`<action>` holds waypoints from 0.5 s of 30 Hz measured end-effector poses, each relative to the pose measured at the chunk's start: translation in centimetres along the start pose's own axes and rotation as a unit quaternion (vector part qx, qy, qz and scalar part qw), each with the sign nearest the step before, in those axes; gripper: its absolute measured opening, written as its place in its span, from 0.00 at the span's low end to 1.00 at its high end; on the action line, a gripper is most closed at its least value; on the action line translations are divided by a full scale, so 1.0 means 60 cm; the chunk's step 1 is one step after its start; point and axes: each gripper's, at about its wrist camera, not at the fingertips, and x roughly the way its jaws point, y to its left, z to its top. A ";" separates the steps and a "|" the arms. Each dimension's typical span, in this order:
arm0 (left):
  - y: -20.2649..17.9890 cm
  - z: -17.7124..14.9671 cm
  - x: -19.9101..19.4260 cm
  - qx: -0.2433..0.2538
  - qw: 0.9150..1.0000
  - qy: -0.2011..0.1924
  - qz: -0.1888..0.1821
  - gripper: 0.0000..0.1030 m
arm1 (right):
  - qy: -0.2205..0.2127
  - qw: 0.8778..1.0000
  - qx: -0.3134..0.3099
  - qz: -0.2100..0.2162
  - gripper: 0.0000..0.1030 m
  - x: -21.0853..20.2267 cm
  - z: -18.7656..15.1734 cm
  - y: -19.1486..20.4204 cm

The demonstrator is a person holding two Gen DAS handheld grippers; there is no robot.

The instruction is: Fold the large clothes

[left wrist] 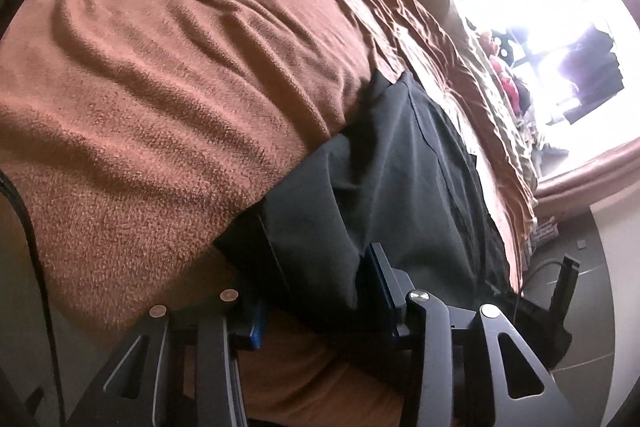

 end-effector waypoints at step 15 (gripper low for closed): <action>0.000 0.013 0.018 -0.009 1.000 0.017 0.000 0.33 | -0.007 0.999 0.014 0.037 0.10 0.023 0.069 0.014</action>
